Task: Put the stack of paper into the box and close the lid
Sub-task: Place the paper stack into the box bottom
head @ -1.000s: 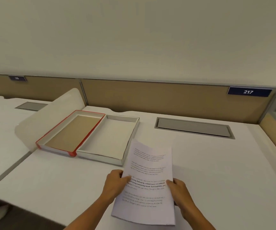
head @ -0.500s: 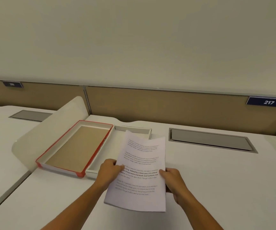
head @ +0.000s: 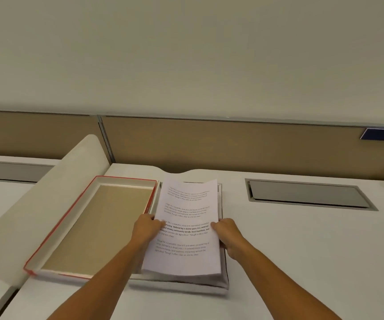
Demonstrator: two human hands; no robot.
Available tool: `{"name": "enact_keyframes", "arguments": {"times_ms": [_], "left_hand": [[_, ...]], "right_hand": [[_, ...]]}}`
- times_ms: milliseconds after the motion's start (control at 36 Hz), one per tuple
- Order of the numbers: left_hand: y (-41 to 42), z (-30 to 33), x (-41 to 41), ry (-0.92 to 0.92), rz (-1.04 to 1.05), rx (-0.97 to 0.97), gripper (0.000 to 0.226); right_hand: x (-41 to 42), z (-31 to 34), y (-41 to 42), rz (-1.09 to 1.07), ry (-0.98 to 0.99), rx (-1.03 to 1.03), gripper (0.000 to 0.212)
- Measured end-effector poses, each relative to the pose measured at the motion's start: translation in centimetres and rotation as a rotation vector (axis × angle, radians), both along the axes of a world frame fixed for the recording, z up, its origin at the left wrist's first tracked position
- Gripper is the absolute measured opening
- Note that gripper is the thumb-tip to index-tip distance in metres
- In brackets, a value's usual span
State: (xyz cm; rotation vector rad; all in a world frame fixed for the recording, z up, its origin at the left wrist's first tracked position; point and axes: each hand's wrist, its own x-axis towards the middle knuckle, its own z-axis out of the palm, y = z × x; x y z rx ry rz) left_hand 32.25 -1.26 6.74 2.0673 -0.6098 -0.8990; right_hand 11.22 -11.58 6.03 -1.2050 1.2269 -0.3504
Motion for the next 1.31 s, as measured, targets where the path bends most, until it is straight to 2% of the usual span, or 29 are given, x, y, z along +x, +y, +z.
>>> {"name": "enact_keyframes", "arguments": {"times_ms": [444, 611, 694, 861, 1028, 1139, 1222, 1306], "left_hand": [[-2.9, -5.4, 3.0, 0.034, 0.029, 0.089, 0.002], [-3.4, -6.1, 3.1, 0.055, 0.065, 0.094, 0.015], [-3.5, -6.4, 3.1, 0.043, 0.065, 0.109, 0.008], [-3.5, -6.6, 2.3, 0.069, 0.046, 0.064, 0.016], [-2.9, -6.7, 1.3, -0.054, 0.013, 0.032, 0.022], [-2.3, -6.6, 0.9, -0.126, 0.009, 0.024, 0.016], [-2.2, -6.6, 0.8, -0.134, 0.000, 0.038, 0.026], [-2.2, -6.8, 0.8, -0.114, 0.003, 0.035, 0.034]], "right_hand": [[4.3, -3.9, -1.5, -0.116, 0.140, 0.110, 0.019], [4.9, -4.5, -1.5, -0.136, 0.219, 0.067, 0.017], [5.1, -5.0, -1.4, -0.148, 0.214, 0.065, 0.020], [4.8, -5.0, -0.7, -0.121, 0.144, 0.046, 0.024], [4.9, -4.8, 0.3, -0.104, 0.153, -0.029, 0.044], [5.4, -4.6, 0.9, -0.077, 0.218, -0.092, 0.070], [5.5, -4.1, 1.2, -0.054, 0.242, -0.082, 0.089], [5.5, -4.0, 1.1, -0.053, 0.258, -0.062, 0.090]]}}
